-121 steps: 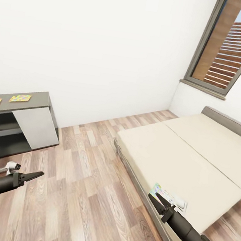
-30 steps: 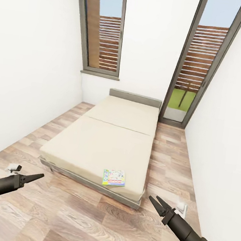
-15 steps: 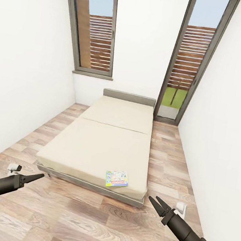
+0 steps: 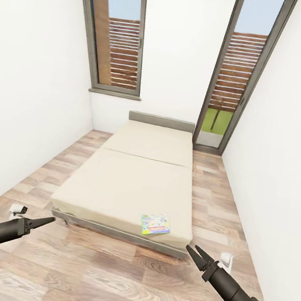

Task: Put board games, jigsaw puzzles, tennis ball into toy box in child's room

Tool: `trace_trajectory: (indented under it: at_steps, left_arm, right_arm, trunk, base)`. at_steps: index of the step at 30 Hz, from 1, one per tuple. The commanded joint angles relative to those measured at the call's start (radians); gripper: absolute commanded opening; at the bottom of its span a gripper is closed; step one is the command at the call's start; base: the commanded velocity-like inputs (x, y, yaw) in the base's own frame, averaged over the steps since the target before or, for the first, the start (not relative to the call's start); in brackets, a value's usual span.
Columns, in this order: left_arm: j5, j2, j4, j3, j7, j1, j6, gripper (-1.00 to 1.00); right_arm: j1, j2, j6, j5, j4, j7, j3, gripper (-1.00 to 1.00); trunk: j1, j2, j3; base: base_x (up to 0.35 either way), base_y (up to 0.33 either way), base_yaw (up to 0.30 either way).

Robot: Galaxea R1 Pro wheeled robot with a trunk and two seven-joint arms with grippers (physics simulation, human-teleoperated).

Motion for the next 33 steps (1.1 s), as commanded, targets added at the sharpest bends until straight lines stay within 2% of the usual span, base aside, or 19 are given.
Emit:
trace_trajectory:
  at_steps: [1, 7, 20, 33]
  left_arm:
    - [0.000, 0.000, 0.000, 0.000, -0.004, -0.001, 0.011, 1.00]
    - [0.001, 0.001, 0.000, 0.001, -0.004, -0.001, 0.011, 1.00]
    - [0.000, 0.000, 0.000, 0.001, -0.004, -0.001, 0.010, 1.00]
    - [0.000, -0.001, 0.000, 0.001, -0.004, -0.001, 0.009, 1.00]
  right_arm:
    - [-0.001, 0.000, 0.009, -0.007, 0.000, 0.001, 0.000, 1.00]
    - [-0.001, 0.000, 0.009, -0.007, 0.006, 0.001, -0.001, 1.00]
    - [-0.001, 0.000, 0.009, -0.006, 0.011, 0.001, 0.000, 1.00]
    - [-0.001, 0.006, 0.005, -0.002, 0.010, 0.001, 0.002, 1.00]
  trunk:
    - [0.001, -0.002, -0.002]
    - [0.001, -0.002, -0.002]
    - [0.001, -0.002, -0.002]
    - [0.001, -0.002, -0.002]
  base:
    - [0.000, 0.277, -0.194]
    - [0.000, 0.196, -0.236]
    - [0.000, 0.037, -0.261]
    - [0.000, 0.002, -0.054]
